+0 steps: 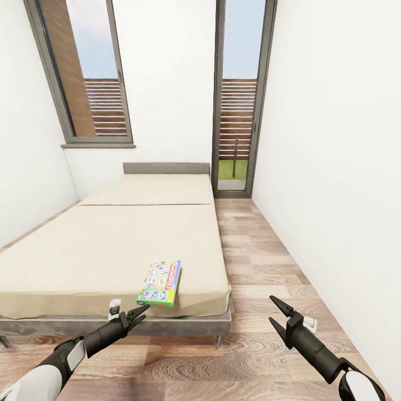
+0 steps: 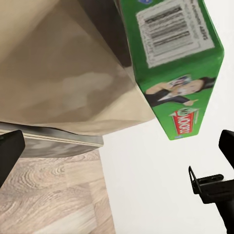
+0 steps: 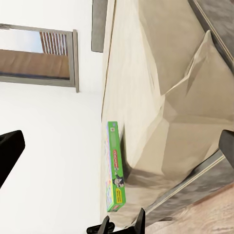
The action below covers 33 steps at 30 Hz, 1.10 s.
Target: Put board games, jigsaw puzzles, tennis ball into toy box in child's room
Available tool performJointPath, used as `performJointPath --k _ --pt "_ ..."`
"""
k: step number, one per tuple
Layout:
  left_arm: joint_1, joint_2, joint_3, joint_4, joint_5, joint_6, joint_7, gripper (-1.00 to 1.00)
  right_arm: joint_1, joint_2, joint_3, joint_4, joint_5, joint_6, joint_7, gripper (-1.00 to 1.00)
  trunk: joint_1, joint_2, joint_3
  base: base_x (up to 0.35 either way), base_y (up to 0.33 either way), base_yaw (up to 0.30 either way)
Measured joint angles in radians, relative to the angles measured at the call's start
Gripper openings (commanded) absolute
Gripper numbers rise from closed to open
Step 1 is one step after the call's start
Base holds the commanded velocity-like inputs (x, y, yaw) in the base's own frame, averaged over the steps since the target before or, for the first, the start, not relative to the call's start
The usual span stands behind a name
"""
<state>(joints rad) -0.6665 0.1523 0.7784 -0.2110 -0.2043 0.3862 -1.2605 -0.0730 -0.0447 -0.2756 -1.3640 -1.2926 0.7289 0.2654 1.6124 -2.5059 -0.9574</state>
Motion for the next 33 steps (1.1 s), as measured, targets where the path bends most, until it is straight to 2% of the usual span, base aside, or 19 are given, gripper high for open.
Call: performJointPath --k 12,29,33 --pt "0.000 0.000 0.000 0.000 0.000 0.000 0.000 1.00 0.000 0.000 0.000 0.000 0.000 0.000 0.000 1.00 0.000 0.000 0.000 0.000 0.000 0.000" --pt "0.000 0.000 0.000 0.000 -0.003 0.001 0.001 1.00 0.000 0.000 0.000 0.000 0.000 0.000 0.000 1.00 -0.008 0.004 0.066 0.000 0.000 0.000" --pt "0.000 0.000 0.000 0.000 -0.002 0.000 0.000 1.00 0.000 0.000 0.000 0.000 0.000 0.000 0.000 1.00 -0.008 0.004 0.066 0.000 0.000 0.000"
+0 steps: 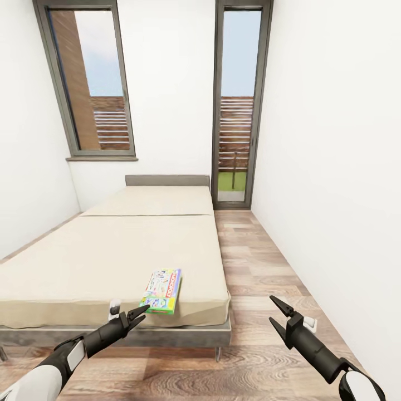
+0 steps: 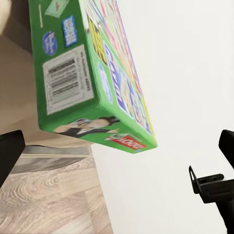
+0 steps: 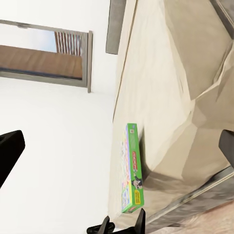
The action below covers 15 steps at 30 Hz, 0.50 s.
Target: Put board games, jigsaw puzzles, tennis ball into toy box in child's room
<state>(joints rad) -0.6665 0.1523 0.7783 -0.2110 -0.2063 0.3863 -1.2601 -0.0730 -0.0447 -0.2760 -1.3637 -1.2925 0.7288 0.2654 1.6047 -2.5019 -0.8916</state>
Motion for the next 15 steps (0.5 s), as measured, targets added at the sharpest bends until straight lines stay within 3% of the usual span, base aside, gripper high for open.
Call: performJointPath --k 15 --pt "0.000 0.000 0.000 -0.002 0.002 -0.001 0.000 1.00 0.000 0.000 0.000 0.001 0.000 0.000 0.000 1.00 0.000 0.000 0.000 0.018 0.006 0.000"
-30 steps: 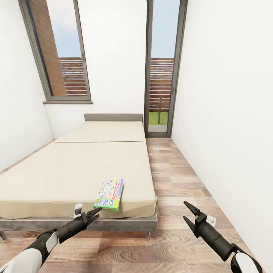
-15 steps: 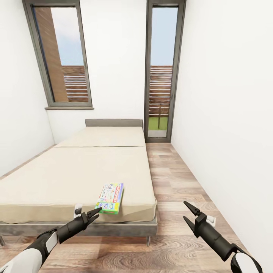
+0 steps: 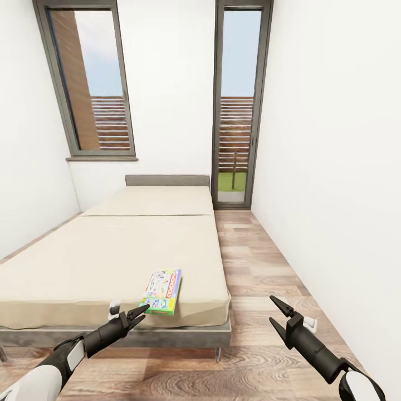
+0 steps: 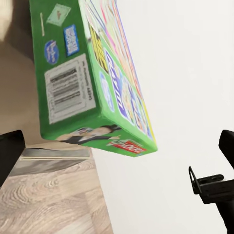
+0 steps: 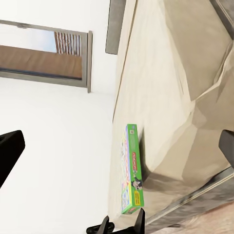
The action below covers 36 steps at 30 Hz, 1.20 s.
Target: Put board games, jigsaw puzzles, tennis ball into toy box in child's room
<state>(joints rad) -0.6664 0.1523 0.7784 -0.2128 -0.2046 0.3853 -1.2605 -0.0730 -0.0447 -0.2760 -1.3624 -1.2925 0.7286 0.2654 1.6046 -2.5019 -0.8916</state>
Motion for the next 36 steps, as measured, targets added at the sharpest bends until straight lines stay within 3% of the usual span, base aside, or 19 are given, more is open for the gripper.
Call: performJointPath --k 29,30,36 --pt "0.000 0.000 0.000 -0.001 0.001 0.000 0.000 1.00 0.000 0.000 0.000 0.000 0.000 0.000 0.000 1.00 0.000 0.000 0.000 0.033 0.014 0.000" --pt "0.000 0.000 0.000 -0.001 0.001 0.000 0.000 -1.00 0.000 0.000 0.000 0.000 0.000 0.000 0.000 1.00 0.000 0.000 0.000 0.005 0.000 0.000" --pt "0.000 0.000 0.000 -0.001 0.006 0.006 -0.001 -1.00 0.000 0.000 0.000 0.000 0.000 0.000 0.000 1.00 0.000 0.000 0.000 0.035 0.000 0.000"
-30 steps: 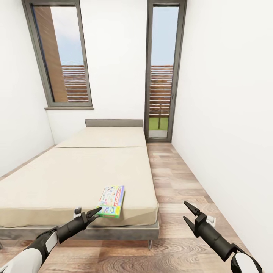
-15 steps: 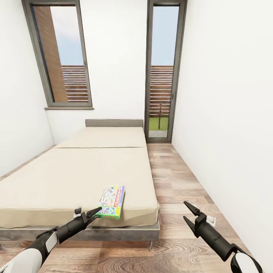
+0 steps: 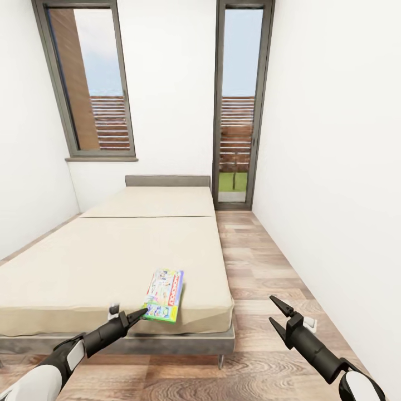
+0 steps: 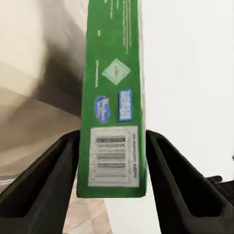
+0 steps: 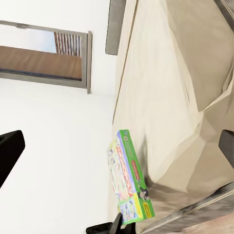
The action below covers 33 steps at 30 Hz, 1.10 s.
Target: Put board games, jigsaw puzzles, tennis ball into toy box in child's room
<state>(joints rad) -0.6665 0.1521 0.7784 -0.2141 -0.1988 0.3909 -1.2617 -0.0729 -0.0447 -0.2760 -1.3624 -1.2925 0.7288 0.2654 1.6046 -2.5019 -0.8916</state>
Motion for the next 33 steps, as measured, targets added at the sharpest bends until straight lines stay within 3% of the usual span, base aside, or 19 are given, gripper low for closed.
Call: performJointPath --k 9,19,33 --pt "0.000 0.000 -0.001 -0.001 -0.008 -0.005 -0.002 -1.00 0.000 0.000 0.000 0.000 0.000 -0.001 0.000 1.00 0.000 0.000 0.000 0.003 0.000 0.000" --pt "0.000 0.000 -0.004 -0.002 -0.011 -0.004 -0.001 -1.00 0.000 0.000 0.000 0.000 0.000 0.000 0.000 1.00 -0.004 0.002 0.039 0.000 0.000 0.000" --pt "0.000 -0.001 -0.006 -0.002 -0.012 -0.004 -0.001 -1.00 0.000 0.000 0.001 0.000 0.000 -0.001 -0.001 1.00 -0.058 0.100 0.082 0.000 0.000 0.000"
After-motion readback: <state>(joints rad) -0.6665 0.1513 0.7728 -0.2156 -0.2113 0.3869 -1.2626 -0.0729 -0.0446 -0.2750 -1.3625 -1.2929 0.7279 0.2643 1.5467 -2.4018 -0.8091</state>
